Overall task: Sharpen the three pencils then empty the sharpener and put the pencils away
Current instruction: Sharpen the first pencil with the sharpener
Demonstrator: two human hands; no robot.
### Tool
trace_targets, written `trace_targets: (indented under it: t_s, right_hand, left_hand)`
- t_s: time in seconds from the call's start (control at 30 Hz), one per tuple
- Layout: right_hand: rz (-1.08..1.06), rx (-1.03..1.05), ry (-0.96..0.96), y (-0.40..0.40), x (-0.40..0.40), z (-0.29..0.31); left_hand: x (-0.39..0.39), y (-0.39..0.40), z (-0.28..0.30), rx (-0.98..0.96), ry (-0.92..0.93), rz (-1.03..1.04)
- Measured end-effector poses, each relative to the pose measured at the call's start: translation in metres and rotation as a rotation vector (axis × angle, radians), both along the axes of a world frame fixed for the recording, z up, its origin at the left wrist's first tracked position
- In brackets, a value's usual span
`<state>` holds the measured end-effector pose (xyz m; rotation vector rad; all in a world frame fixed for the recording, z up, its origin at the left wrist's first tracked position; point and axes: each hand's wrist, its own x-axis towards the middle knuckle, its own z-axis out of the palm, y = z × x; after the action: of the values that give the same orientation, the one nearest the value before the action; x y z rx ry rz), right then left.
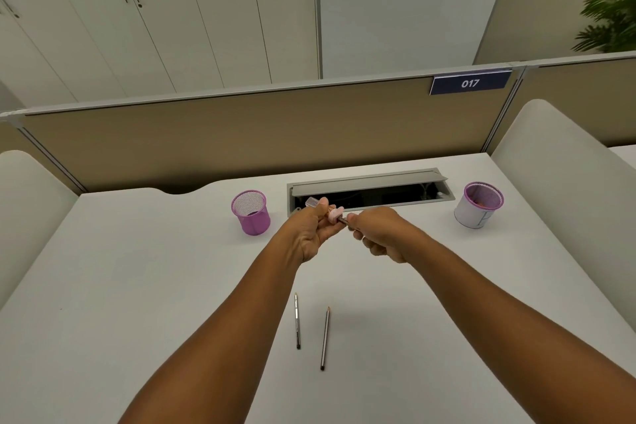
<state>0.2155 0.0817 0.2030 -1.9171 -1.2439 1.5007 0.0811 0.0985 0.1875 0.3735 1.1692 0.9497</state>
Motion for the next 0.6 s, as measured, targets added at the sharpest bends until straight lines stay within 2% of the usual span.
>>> trace_targets:
  t_s: [0.07, 0.2, 0.27, 0.33, 0.43, 0.47, 0.5, 0.6]
  right_hand:
    - [0.097, 0.290, -0.230, -0.002, -0.001, -0.011]
    - [0.239, 0.909, -0.868, -0.010, -0.003, -0.042]
    - [0.253, 0.985, -0.966, -0.016, -0.006, -0.042]
    - [0.192, 0.765, -0.819, -0.015, -0.009, -0.035]
    - [-0.064, 0.041, -0.098, 0.000, -0.004, -0.009]
    - [-0.119, -0.088, 0.059, 0.003, -0.001, -0.004]
    - [-0.124, -0.121, 0.113, 0.005, 0.000, -0.004]
    - [-0.009, 0.000, -0.002, 0.002, 0.000, -0.006]
  left_hand:
    - [0.000, 0.002, 0.001, -0.011, -0.006, 0.022]
    - [0.003, -0.002, 0.001, -0.024, -0.016, 0.029]
    - [0.004, -0.003, -0.001, -0.015, -0.023, 0.025]
    - [0.004, -0.003, 0.000, 0.000, -0.037, 0.017]
    - [0.003, -0.003, -0.002, 0.001, -0.014, -0.002]
    - [0.004, -0.003, -0.001, 0.002, 0.002, -0.009]
    - [0.003, -0.002, 0.000, -0.002, 0.013, -0.012]
    - [0.002, 0.001, 0.000, -0.029, 0.027, 0.006]
